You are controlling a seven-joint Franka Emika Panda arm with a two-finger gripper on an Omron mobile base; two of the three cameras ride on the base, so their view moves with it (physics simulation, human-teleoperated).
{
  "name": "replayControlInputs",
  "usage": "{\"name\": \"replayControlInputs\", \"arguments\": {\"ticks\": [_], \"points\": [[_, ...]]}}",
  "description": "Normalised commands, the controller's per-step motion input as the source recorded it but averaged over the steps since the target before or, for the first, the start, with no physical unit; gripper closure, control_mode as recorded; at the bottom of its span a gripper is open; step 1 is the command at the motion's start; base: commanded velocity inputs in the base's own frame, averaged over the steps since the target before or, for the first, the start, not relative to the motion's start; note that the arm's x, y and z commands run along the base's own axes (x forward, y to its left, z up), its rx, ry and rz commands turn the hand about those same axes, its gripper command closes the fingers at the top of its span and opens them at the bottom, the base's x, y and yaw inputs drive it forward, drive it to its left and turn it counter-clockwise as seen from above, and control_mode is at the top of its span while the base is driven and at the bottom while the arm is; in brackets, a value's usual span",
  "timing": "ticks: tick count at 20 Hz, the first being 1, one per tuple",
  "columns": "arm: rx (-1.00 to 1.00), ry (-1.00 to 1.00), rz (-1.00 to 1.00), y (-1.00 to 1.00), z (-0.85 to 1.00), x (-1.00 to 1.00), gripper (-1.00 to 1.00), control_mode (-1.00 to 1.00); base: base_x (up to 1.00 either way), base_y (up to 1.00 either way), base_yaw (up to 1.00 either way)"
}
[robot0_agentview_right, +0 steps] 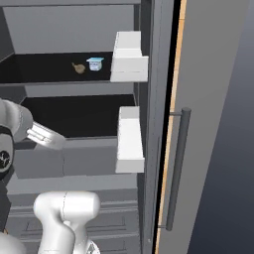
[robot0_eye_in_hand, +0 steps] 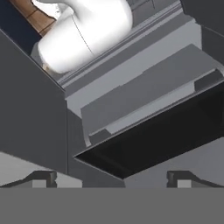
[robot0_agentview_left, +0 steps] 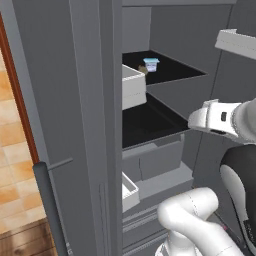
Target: Retrieve the bottle and the shaker from the cabinet and place them next to the mixing bowl on the counter. Then add garlic from the fridge to the mixing bowl.
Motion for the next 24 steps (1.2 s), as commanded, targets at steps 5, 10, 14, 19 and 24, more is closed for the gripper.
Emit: {"name": "replayControlInputs", "arguments": {"ticks": [5, 10, 14, 19, 24], "points": [[-0.03, 0.0, 0.06, 0.22, 0.32, 0.05, -1.0, -1.0, 0.0, 0.0, 0.0], [-0.13, 0.0, 0.01, 0.49, 0.44, 0.07, -1.0, -1.0, 0.0, 0.0, 0.0], [-0.07, 0.0, 0.0, 0.2, 0.36, 0.16, -1.0, -1.0, 0.0, 0.0, 0.0], [0.0, 0.0, 0.0, 0.0, 0.23, 0.14, -1.0, -1.0, 0.0, 0.0, 0.0], [0.0, 0.0, 0.0, 0.0, 0.05, 0.31, -1.0, -1.0, 0.0, 0.0, 0.0]]}}
